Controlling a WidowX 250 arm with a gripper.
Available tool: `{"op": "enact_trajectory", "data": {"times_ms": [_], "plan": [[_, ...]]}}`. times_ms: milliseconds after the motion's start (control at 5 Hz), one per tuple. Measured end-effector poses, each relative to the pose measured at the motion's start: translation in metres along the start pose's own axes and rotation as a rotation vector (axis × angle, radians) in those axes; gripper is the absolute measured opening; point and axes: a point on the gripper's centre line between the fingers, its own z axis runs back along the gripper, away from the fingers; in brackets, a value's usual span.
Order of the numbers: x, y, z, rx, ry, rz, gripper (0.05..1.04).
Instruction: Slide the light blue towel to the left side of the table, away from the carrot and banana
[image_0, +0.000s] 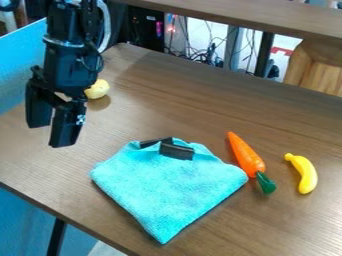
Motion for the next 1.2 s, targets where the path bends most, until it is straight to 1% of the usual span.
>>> {"op": "enact_trajectory", "data": {"times_ms": [200, 400, 600, 800, 1000, 1200], "plan": [[0.001, -0.001, -0.005, -0.010, 0.015, -0.003, 1.000], [0.015, -0.024, -0.008, -0.001, -0.011, -0.067, 1.000], [0.026, -0.048, -0.007, -0.017, -0.082, -0.074, 1.000], [0.038, -0.078, -0.006, 0.003, -0.178, -0.084, 1.000], [0.052, -0.094, -0.011, -0.024, -0.261, -0.053, 1.000], [0.061, -0.103, -0.010, -0.079, -0.327, -0.017, 1.000]]}}
